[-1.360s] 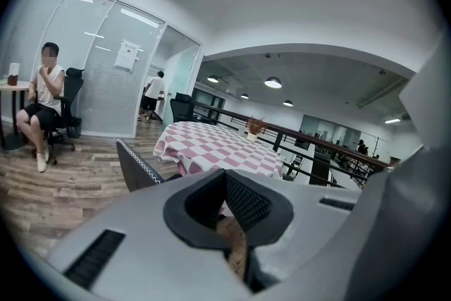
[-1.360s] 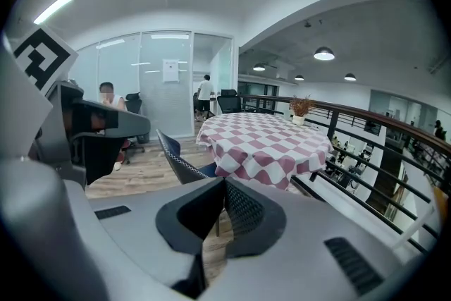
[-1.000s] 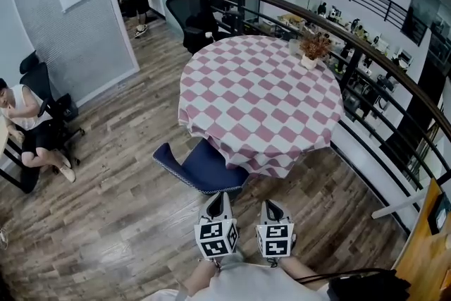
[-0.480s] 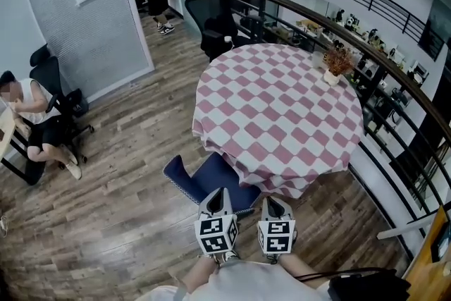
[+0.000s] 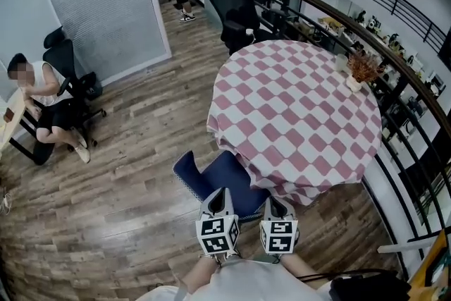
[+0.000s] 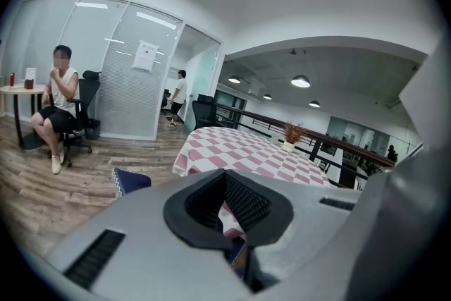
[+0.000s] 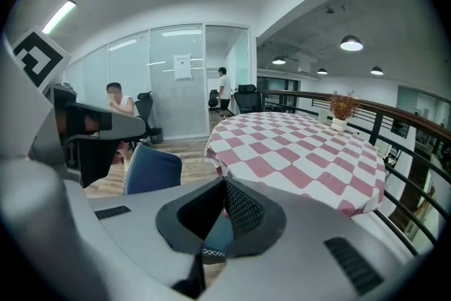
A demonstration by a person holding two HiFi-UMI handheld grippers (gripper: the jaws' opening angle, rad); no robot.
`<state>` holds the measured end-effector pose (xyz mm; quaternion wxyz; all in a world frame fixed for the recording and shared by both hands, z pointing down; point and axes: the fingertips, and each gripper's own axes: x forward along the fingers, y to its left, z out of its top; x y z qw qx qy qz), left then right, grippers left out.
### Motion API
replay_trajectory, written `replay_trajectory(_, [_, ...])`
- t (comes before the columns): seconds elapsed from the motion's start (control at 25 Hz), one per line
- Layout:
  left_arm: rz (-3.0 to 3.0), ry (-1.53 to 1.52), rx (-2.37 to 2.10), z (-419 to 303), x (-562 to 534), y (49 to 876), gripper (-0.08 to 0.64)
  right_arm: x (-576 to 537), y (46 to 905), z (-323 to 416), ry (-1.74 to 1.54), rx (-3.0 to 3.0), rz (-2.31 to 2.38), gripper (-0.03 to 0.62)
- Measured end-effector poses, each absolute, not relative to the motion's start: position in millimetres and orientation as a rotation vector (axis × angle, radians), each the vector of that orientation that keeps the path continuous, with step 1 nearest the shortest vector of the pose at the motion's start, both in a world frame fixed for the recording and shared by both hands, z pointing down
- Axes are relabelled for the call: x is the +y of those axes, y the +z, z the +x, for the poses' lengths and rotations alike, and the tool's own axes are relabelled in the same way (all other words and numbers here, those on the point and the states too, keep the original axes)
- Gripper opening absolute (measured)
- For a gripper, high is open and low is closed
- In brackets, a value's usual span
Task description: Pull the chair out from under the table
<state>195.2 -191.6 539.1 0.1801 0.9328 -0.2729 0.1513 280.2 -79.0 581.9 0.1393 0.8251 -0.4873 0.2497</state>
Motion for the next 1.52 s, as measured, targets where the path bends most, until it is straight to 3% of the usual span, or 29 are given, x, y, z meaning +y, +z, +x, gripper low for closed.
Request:
replay_trajectory(0.96, [2.178, 0.427, -1.511, 120.8, -242.5, 568.2, 0.006, -164.0, 584.7, 316.2, 0.623, -1.797, 2.002, 0.018])
replay_trajectory(1.24, [2.041, 0.493, -1.541, 109.1, -249.2, 600.9, 0.111, -181.9, 594.7, 317.9, 0.616, -1.854, 1.891, 0.018])
replay_trajectory(1.52, [1.919, 0.537, -1.467, 114.4, -247.7, 636.1, 0.169, -200.8, 603.3, 316.3, 0.608, -1.898, 1.795, 0.018])
